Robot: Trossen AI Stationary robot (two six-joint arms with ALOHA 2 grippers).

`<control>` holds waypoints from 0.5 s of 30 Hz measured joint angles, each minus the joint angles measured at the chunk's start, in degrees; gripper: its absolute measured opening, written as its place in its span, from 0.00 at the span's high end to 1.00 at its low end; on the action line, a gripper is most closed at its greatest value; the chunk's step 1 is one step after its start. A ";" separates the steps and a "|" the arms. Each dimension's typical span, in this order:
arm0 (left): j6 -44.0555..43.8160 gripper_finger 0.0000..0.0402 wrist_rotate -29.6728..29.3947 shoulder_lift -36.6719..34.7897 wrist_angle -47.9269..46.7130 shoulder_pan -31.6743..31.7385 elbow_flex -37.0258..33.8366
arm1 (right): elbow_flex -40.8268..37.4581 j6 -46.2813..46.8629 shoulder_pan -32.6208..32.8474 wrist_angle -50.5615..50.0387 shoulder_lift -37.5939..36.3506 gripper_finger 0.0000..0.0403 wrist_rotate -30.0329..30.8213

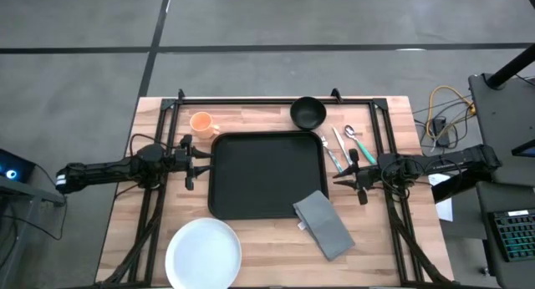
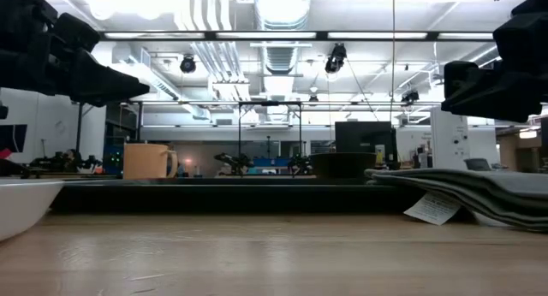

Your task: Set up tray

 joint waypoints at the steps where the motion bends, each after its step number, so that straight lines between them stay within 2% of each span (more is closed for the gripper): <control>1: 0.00 0.63 0.00 0.01 0.01 -0.01 -0.02 | 0.00 0.03 0.00 0.01 0.00 0.83 -0.02; 5: -1.55 0.63 0.00 0.38 -0.01 -0.01 -0.04 | 0.00 0.03 0.00 0.00 -0.01 0.83 -0.02; 10: -9.97 0.63 -0.04 1.64 -0.01 0.03 -0.04 | 0.00 0.01 -0.02 0.00 -0.02 0.83 0.00; 15: -9.10 0.63 -0.20 2.50 0.72 0.03 0.04 | -0.02 -0.05 0.00 0.00 -0.01 0.83 -0.01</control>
